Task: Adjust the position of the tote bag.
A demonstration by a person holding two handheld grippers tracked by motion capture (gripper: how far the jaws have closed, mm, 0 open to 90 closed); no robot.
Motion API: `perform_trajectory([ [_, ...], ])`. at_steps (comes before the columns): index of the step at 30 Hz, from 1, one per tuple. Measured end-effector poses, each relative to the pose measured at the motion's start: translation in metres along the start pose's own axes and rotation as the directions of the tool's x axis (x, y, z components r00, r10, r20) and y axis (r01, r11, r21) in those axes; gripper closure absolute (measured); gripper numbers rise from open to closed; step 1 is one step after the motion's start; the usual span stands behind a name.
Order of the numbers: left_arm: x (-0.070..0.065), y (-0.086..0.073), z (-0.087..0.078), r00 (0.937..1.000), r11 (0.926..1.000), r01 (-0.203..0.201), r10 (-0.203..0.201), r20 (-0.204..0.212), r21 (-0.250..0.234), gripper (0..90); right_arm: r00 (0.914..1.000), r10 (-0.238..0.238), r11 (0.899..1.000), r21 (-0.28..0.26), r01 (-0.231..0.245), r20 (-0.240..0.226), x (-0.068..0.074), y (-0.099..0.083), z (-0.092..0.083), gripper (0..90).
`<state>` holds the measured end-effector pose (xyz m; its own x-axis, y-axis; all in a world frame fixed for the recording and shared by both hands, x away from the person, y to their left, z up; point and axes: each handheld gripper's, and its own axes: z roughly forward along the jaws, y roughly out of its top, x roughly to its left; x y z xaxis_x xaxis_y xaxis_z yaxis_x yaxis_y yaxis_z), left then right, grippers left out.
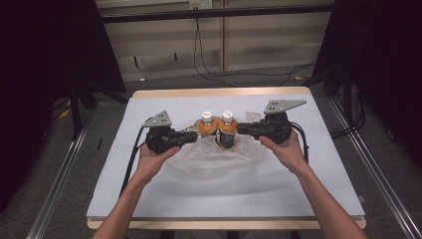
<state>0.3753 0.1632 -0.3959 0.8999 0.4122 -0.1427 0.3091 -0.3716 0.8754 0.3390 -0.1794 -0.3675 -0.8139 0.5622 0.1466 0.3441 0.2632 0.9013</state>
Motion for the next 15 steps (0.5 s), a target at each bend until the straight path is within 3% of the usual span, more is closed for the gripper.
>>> perform_trajectory([
  [1, 0.003, -0.002, 0.004, 0.9998, 0.9998, 0.01, -0.01, -0.014, 0.018, 82.3, 1.0, 0.004, 1.0, 0.018, -0.004, 0.001, -0.002, -0.004, 0.004, 87.9],
  [2, 0.008, -0.007, 0.012, 0.9998, 0.9969, 0.004, -0.003, -0.019, 0.079, 82.4, 0.9999, 0.011, 0.998, 0.063, -0.011, 0.01, -0.008, -0.014, 0.013, 90.0],
  [3, 0.008, -0.007, 0.012, 0.9998, 0.9969, 0.004, -0.003, -0.019, 0.079, 82.6, 0.9999, 0.011, 0.998, 0.063, -0.011, 0.01, -0.008, -0.014, 0.013, 90.0],
  [4, 0.009, -0.01, 0.017, 0.9998, 0.9954, 0.006, -0.004, -0.021, 0.096, 82.8, 0.9995, 0.018, 0.994, 0.109, -0.021, 0.026, -0.016, -0.026, 0.021, 90.0],
  [7, 0.009, -0.016, 0.028, 0.9993, 0.9847, -0.023, 0.028, -0.024, 0.173, 84.7, 0.999, 0.031, 0.989, 0.146, -0.036, 0.033, -0.024, -0.038, 0.027, 90.0],
  [8, 0.009, -0.019, 0.031, 0.9995, 0.9825, -0.02, 0.024, -0.019, 0.185, 85.6, 0.9982, 0.051, 0.984, 0.169, -0.056, 0.033, -0.031, -0.05, 0.032, 90.0],
  [12, 0.012, -0.029, 0.041, 0.9999, 0.9747, -0.013, 0.015, -0.006, 0.223, 87.4, 0.9973, 0.065, 0.978, 0.197, -0.071, 0.035, -0.034, -0.062, 0.041, 90.0],
  [15, 0.013, -0.036, 0.045, 0.9999, 0.9714, -0.013, 0.014, -0.003, 0.237, 88.8, 0.9988, 0.04, 0.968, 0.249, -0.046, 0.028, -0.033, -0.067, 0.053, 90.0],
])
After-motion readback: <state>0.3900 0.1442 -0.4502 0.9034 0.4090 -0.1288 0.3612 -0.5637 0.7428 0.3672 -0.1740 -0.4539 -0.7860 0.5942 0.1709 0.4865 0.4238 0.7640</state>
